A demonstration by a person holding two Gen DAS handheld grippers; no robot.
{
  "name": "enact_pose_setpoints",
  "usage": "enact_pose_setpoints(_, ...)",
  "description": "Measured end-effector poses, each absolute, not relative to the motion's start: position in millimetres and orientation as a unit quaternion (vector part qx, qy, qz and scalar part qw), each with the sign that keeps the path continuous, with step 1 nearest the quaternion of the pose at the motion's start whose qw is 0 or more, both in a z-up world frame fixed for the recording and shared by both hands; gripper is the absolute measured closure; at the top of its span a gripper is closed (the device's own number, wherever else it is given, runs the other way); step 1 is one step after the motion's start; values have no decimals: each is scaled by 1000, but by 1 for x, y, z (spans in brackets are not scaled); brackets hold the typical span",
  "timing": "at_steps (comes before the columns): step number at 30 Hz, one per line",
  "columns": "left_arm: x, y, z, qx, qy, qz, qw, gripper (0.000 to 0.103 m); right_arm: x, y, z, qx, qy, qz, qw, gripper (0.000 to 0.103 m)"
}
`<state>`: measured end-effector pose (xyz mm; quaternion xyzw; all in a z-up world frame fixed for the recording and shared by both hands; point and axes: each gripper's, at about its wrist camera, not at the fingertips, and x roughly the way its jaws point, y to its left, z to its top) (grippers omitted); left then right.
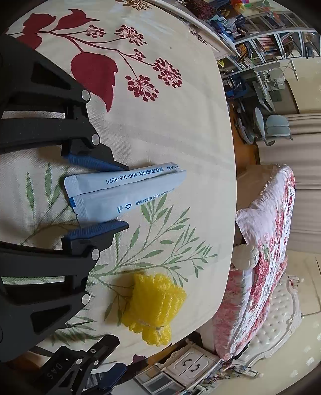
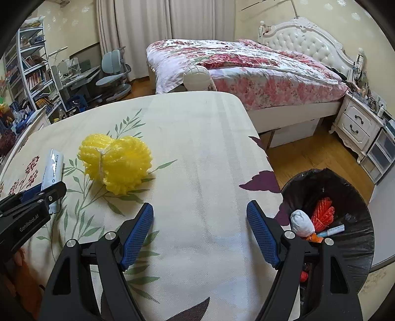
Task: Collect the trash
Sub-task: 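Close the left tool around the white toothpaste tube, then grasp the yellow mesh bundle with the right tool while the left tool holds the tube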
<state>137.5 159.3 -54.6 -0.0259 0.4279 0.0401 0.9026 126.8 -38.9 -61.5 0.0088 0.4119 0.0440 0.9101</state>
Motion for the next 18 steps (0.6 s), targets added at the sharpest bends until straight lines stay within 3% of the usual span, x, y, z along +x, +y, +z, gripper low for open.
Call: enact_pose_setpoints(18, 125, 185, -54, -33, 424, 46, 904, 66, 133, 10, -54, -3, 407, 89, 909, 24)
